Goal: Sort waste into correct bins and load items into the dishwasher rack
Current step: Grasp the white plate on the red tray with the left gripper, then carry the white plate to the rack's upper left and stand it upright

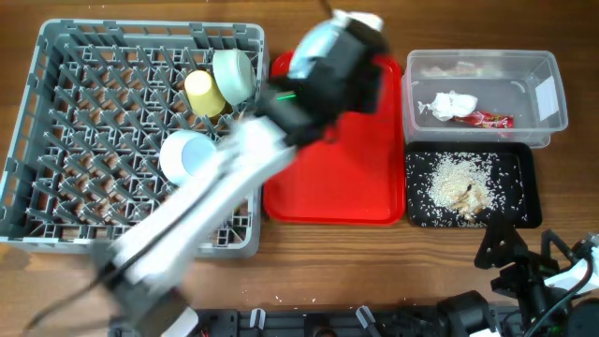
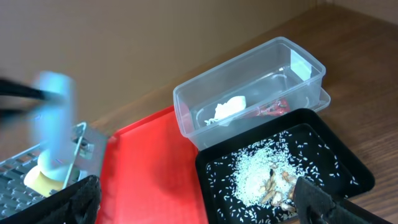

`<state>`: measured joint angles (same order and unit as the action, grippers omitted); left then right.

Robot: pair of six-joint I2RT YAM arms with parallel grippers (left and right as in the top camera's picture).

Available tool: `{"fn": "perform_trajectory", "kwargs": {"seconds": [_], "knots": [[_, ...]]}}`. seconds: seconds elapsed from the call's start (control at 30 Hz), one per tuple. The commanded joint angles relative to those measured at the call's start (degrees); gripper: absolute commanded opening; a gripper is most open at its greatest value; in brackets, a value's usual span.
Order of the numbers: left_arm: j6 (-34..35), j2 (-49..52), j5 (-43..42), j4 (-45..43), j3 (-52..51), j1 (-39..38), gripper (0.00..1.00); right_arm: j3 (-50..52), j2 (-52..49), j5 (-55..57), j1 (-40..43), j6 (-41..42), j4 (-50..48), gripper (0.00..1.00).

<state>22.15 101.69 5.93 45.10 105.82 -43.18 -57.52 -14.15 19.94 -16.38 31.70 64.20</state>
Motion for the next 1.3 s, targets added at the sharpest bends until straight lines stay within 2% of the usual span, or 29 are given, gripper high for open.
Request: {"fn": "perform_trajectory", "kwargs": {"seconds": [0.0, 0.07, 0.17, 0.27, 0.3, 0.4, 0.5, 0.63, 0.8, 0.87, 0.9, 0.93, 0.97, 1.0, 1.03, 1.07, 1.13, 1.2, 1.23, 1.27], "knots": [[-0.8, -16.8, -8.1, 10.2, 0.4, 13.0, 0.04, -0.2, 0.5, -0.3, 0.3, 0.4, -0.2, 1.00], [-4.3, -20.6, -21.8, 15.0, 0.4, 24.7, 0.04, -0.2, 0.5, -0.3, 0.3, 0.4, -0.2, 1.00], [-13.4, -19.1, -46.2, 23.2, 0.4, 44.1, 0.04, -0.2, 0.5, -0.3, 0.3, 0.4, -0.2, 1.00], [-21.9, -10.7, -59.3, 28.9, 0.4, 57.2, 0.05, -0.2, 0.5, -0.3, 0.3, 0.4, -0.2, 1.00], [-25.0, -7.5, -60.6, 30.6, 0.4, 59.7, 0.08, -0.2, 0.5, -0.3, 0.3, 0.4, -0.2, 1.00], [-31.8, 1.6, -60.4, 32.6, 0.4, 63.3, 0.05, -0.2, 0.5, -0.3, 0.3, 0.4, -0.2, 1.00], [-34.0, 8.5, -59.9, 32.4, 0.4, 64.7, 0.04, -0.2, 0.5, -0.3, 0.3, 0.4, -0.2, 1.00], [-33.9, 10.5, -59.7, 30.5, 0.4, 65.8, 0.04, -0.2, 0.5, -0.3, 0.3, 0.4, -0.2, 1.00], [-33.7, 8.2, -59.3, 30.0, 0.4, 66.7, 0.04, -0.2, 0.5, -0.3, 0.3, 0.4, -0.2, 1.00], [-28.5, 7.5, -49.0, 28.1, 0.4, 66.7, 0.06, -0.2, 0.5, -0.3, 0.3, 0.4, -0.2, 1.00], [-23.7, 7.5, -39.9, 27.6, 0.4, 66.6, 0.24, -0.2, 0.5, -0.3, 0.3, 0.4, -0.2, 1.00], [-20.8, 7.5, -33.9, 27.5, 0.4, 66.5, 0.48, -0.2, 0.5, -0.3, 0.3, 0.4, -0.2, 1.00], [-18.1, 7.5, -29.0, 27.4, 0.4, 66.3, 0.59, -0.2, 0.5, -0.3, 0.3, 0.4, -0.2, 1.00], [-17.0, 7.5, -27.9, 27.3, 0.4, 66.2, 0.72, -0.2, 0.5, -0.3, 0.3, 0.4, -0.2, 1.00], [-16.9, 7.5, -27.9, 27.1, 0.4, 66.2, 0.89, -0.2, 0.5, -0.3, 0.3, 0.4, -0.2, 1.00], [-16.9, 7.5, -27.9, 26.7, 0.4, 66.2, 1.00, -0.2, 0.5, -0.3, 0.3, 0.4, -0.2, 1.00], [-16.0, 7.5, -27.8, 26.0, 0.3, 66.8, 1.00, -0.2, 0.5, -0.3, 0.3, 0.4, -0.2, 1.00], [-10.5, 7.6, -24.0, 24.9, 0.2, 68.6, 1.00, -0.2, 0.5, -0.3, 0.3, 0.4, -0.2, 1.00], [-8.8, 7.8, -21.5, 24.7, 0.2, 69.4, 0.94, -0.2, 0.5, -0.3, 0.3, 0.4, -0.2, 1.00], [-7.4, 7.9, -18.5, 24.7, 0.1, 70.1, 0.71, -0.2, 0.5, -0.3, 0.3, 0.4, -0.2, 0.99]]}}
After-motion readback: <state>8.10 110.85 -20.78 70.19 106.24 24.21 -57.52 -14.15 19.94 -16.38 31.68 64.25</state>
